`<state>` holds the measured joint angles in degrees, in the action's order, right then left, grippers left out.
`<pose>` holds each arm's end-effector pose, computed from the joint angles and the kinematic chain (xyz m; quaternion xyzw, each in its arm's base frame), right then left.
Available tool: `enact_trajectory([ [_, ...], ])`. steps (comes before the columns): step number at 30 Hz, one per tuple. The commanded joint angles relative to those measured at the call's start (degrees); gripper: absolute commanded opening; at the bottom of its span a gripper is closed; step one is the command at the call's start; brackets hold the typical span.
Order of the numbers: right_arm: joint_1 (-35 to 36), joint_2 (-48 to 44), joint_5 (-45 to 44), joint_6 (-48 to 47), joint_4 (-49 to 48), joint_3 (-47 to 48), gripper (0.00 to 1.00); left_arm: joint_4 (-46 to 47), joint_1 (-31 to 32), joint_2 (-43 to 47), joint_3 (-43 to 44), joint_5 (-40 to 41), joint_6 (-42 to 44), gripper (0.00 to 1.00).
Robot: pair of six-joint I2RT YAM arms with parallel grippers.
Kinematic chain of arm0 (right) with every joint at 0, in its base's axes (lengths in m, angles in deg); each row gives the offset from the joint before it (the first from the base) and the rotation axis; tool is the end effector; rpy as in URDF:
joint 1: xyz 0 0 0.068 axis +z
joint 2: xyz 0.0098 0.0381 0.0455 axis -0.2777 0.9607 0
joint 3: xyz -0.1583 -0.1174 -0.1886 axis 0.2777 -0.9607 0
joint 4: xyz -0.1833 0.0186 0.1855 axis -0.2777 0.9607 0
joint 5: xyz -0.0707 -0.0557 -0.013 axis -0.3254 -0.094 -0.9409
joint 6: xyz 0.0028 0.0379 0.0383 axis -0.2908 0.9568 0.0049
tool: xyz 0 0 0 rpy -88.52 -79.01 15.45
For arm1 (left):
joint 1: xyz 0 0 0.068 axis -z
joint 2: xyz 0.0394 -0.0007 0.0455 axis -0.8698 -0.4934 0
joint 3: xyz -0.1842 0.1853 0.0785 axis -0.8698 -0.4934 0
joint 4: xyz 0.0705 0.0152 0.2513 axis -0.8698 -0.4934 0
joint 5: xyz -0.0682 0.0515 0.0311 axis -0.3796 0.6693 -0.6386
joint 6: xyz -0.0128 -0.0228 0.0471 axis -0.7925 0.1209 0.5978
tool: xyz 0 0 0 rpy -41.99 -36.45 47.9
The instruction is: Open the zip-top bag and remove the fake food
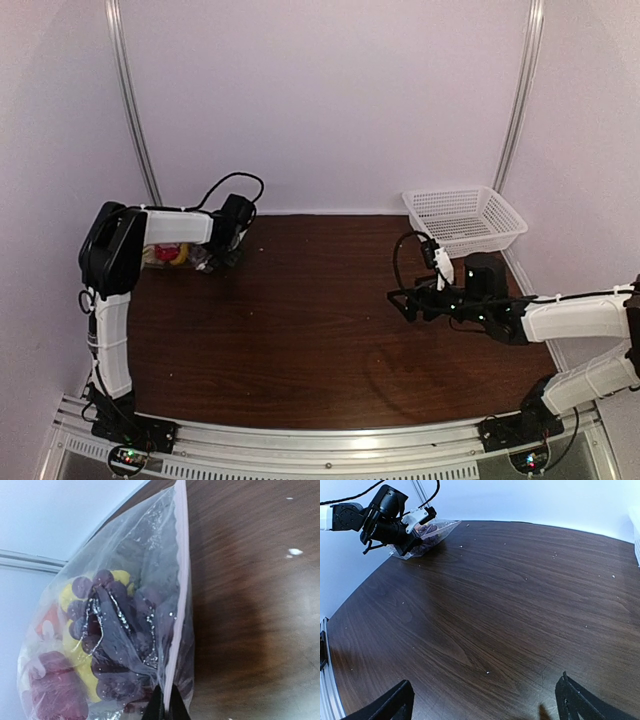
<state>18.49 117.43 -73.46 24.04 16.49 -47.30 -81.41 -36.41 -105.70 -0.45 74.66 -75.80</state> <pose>0.2024 0.1513 0.1915 -0.2138 0.7918 0.3385 0.4613 0.4231 -0.1659 0.1572 0.1358 0.9087 0.2425 0.3115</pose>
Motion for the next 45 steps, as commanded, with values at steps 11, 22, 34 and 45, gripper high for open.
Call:
enact_trajectory([
  [11, 0.55, -9.45, 5.4, -11.45, 3.98, 3.37, 0.99, -3.83, 14.86, 19.65, -7.56, -17.94, 3.49, 0.0],
  [22, 9.81, -16.57, 4.56, -21.76, 8.24, 5.42, 0.89, -8.07, 22.41, 30.62, -10.37, -42.96, 6.26, 0.0],
  [34, 28.34, -8.09, -9.71, -38.44, 31.44, 22.66, 0.74, -12.17, 29.66, 32.1, -10.07, -59.74, 8.24, 0.0],
  [45, 32.01, -0.66, -13.35, -40.72, 38.72, 28.87, 0.68, -13.34, 30.17, 34.47, -10.6, -67.92, 9.61, 0.0],
])
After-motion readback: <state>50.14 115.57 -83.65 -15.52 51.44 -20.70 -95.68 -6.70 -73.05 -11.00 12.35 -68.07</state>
